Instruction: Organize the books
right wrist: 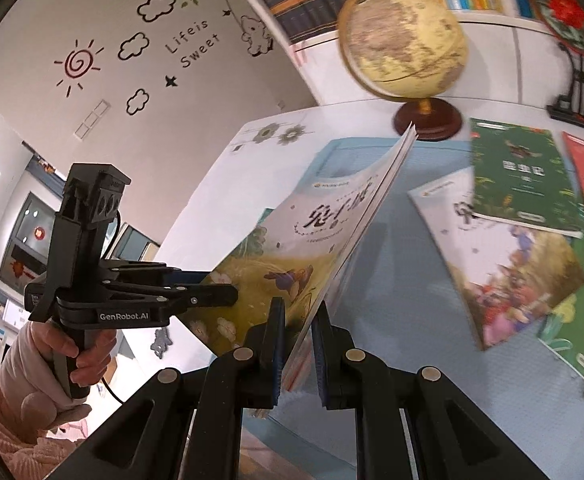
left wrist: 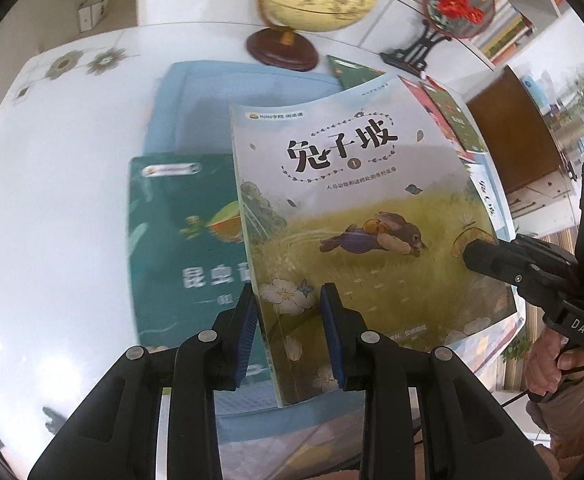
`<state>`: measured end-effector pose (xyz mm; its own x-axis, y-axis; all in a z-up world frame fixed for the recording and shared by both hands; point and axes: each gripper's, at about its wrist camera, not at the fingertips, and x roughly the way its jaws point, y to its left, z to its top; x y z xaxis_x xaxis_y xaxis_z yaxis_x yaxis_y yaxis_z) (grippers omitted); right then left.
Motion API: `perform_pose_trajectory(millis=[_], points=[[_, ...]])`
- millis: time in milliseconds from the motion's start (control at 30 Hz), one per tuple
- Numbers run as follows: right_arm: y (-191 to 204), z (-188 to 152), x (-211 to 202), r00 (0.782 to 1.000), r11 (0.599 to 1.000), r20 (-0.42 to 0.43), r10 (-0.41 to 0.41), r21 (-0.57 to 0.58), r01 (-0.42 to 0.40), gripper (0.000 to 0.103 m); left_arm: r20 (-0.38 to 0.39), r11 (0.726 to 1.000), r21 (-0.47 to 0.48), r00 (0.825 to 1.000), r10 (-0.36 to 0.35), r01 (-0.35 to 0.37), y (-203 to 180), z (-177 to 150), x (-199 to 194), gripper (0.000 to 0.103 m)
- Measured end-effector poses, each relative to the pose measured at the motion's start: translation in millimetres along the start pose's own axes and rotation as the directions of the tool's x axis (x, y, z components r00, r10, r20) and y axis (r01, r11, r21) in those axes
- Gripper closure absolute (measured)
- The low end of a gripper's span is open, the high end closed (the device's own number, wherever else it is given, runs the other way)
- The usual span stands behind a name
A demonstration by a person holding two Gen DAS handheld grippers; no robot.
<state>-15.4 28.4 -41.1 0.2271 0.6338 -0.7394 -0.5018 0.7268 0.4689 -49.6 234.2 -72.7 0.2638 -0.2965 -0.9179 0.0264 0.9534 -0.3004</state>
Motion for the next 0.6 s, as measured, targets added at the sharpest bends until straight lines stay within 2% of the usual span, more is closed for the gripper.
perform_pose_trajectory(millis=[333, 600], points=[[35, 9, 48, 0.998, 0.999, -0.056, 0.027, -0.034, -0.029, 0.09, -0.009, 0.997, -0.07, 1.0, 0.013, -0.013, 50, -19, -7, 0.074], [39, 4, 81, 0.994, 0.999, -0.104, 0.03, -0.013, -0.032, 0.09, -0.041, 0.994, -0.107, 0.999, 0.014, -0.018, 75, -28, 5, 0.074]])
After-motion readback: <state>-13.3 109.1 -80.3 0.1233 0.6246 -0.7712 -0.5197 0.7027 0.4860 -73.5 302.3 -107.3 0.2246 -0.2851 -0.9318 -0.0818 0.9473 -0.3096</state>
